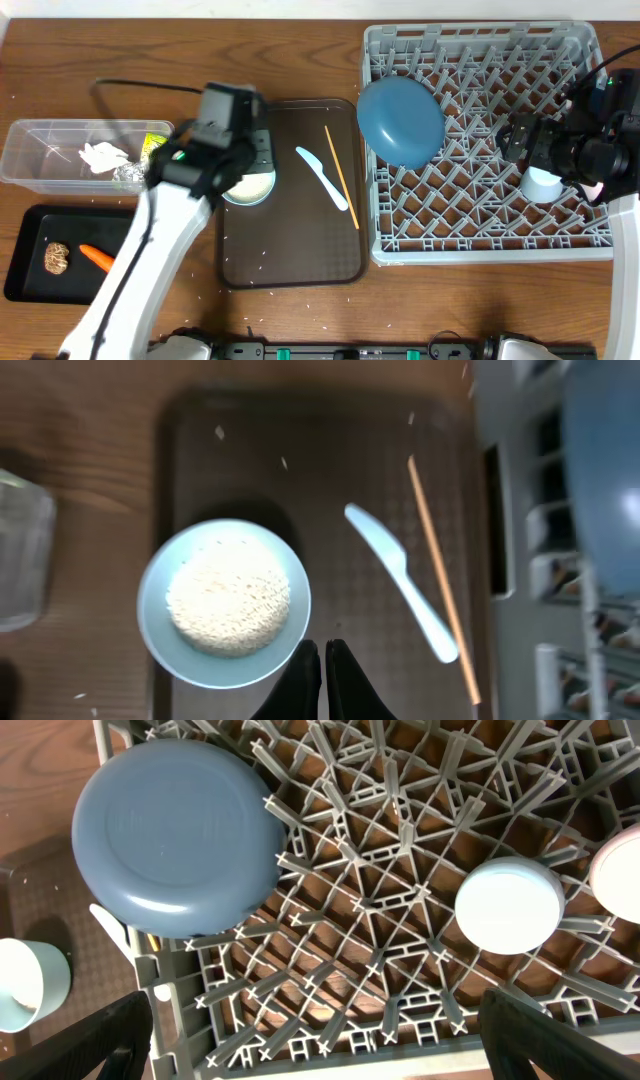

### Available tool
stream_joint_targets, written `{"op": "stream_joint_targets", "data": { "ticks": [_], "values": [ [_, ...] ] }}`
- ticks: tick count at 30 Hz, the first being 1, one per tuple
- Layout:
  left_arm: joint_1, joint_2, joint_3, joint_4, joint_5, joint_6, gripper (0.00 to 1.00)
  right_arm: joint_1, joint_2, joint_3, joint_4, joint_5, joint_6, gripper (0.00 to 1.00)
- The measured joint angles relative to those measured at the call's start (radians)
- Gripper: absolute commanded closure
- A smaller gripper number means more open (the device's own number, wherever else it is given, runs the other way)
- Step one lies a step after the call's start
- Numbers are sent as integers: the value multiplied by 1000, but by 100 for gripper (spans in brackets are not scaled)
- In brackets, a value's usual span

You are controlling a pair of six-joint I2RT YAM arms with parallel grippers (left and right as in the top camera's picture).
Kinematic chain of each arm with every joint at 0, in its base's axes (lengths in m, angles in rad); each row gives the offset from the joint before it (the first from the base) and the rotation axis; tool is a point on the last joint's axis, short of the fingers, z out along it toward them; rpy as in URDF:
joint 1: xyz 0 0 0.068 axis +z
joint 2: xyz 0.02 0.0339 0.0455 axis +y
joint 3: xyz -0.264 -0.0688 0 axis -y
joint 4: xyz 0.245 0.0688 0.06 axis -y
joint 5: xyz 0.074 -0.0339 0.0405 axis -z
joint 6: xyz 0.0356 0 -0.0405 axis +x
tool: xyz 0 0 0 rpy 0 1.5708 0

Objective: Sort waste into correct bins and load items into the dishwasher rack
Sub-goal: 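Reach the left gripper to the light-blue rice bowl and grasp its rim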

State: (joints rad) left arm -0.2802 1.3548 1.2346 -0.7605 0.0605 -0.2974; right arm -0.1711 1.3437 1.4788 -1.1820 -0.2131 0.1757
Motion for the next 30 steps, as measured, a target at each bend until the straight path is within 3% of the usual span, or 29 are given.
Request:
{"op": "stream_joint_targets", "data": {
  "ticks": [2, 7, 19, 30],
  "values": [
    [10, -31, 0, -3, 0, -6, 93, 0, 0, 0, 1, 0, 0, 3],
    [-21, 18, 0, -32, -1, 40, 78, 0, 0, 0, 8, 0, 0, 3],
    [-153, 455, 0, 88, -175, 99, 77, 0, 0, 0, 4, 0, 0, 2],
    [-169, 506, 0, 108, -301, 89, 77, 0, 0, 0, 6, 0, 0, 2]
  ]
}}
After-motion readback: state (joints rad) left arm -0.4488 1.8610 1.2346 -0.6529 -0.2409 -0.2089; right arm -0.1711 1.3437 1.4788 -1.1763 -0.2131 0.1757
